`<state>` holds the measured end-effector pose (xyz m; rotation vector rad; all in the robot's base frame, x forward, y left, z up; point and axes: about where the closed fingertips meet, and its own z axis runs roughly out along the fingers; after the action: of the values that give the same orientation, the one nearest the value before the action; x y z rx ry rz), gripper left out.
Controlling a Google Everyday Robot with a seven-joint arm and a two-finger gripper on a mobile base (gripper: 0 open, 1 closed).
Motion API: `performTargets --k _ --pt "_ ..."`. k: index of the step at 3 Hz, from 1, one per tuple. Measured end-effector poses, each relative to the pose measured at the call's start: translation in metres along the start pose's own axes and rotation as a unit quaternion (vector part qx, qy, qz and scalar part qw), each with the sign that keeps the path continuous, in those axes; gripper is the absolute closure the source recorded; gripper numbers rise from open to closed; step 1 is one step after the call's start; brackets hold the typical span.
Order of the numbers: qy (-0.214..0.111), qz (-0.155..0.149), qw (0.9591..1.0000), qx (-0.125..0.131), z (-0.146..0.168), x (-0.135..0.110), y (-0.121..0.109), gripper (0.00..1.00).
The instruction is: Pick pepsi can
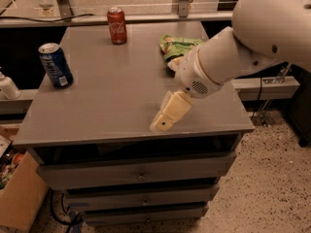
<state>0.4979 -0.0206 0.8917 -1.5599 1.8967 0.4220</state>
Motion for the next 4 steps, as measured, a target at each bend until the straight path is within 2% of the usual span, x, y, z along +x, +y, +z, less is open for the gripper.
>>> performTargets --k 1,2,3,4 --pt "-0.001 0.001 1.0 0.0 0.0 -0.001 0.0 0.0" --pt "-0.028 0.001 0.9996 0.001 0.026 -0.016 -0.002 0.0" --pt "-0.085 0.011 0.9963 0.002 0.073 -0.043 -0.011 0.0" --pt "-0.129 0.032 0.991 0.014 0.12 -0.059 -0.036 0.0"
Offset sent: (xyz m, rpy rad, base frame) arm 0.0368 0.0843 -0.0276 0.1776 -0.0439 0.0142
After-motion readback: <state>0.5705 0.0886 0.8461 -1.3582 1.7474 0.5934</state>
